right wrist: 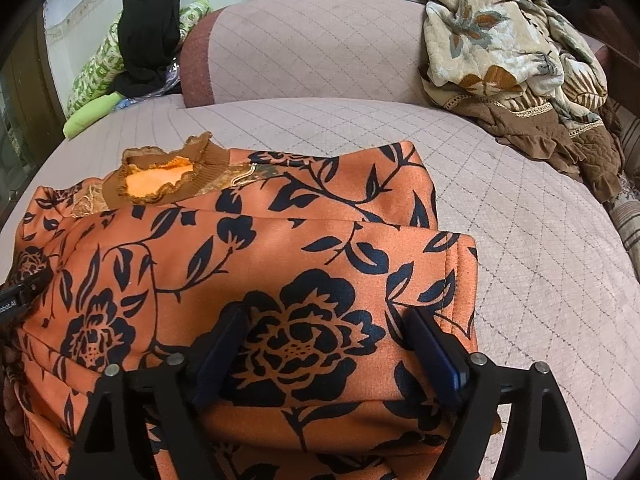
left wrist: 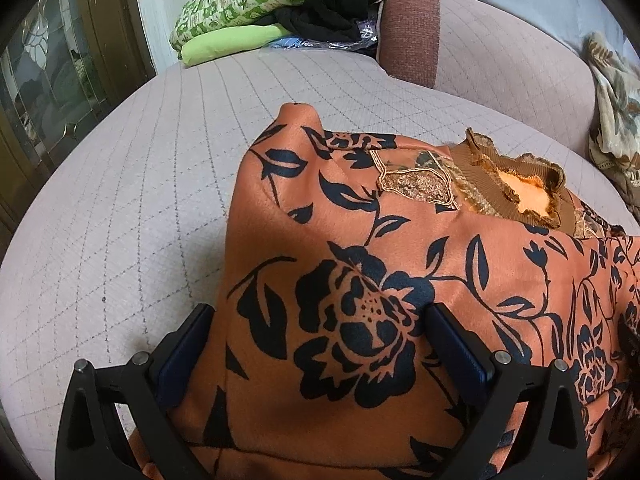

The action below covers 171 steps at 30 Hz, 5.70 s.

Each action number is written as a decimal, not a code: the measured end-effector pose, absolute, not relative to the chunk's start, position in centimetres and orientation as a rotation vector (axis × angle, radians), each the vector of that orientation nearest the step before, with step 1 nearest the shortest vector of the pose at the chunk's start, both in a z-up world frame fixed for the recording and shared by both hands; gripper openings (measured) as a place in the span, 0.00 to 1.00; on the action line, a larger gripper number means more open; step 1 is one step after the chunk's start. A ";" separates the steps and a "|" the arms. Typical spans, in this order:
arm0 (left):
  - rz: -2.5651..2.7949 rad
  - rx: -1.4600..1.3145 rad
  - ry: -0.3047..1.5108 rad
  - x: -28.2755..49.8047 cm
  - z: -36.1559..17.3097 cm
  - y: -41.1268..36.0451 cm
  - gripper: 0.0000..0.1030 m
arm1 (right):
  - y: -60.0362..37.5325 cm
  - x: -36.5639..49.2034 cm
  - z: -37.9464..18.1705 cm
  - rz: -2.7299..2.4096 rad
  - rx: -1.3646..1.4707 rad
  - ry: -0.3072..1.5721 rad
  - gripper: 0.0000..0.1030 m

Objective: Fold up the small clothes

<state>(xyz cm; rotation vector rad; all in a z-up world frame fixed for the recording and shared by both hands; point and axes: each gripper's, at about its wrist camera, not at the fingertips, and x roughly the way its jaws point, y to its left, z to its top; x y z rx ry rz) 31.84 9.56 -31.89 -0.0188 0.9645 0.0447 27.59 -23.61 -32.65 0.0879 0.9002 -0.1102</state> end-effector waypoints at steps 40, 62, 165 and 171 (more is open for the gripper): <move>0.039 -0.031 0.952 31.2 -31.8 9.8 1.00 | -23.0 27.9 -33.2 -0.110 0.058 0.920 0.99; -0.026 0.090 1.006 29.6 -30.5 5.6 1.00 | -24.2 24.5 -29.0 -0.087 0.111 0.864 0.99; 0.018 0.277 0.762 0.2 -14.5 4.5 1.00 | -35.4 -0.9 -26.4 -0.166 0.408 0.691 0.75; 0.055 0.177 0.879 0.5 -16.2 11.3 1.00 | -34.8 -1.5 -27.0 -0.131 0.420 0.738 0.75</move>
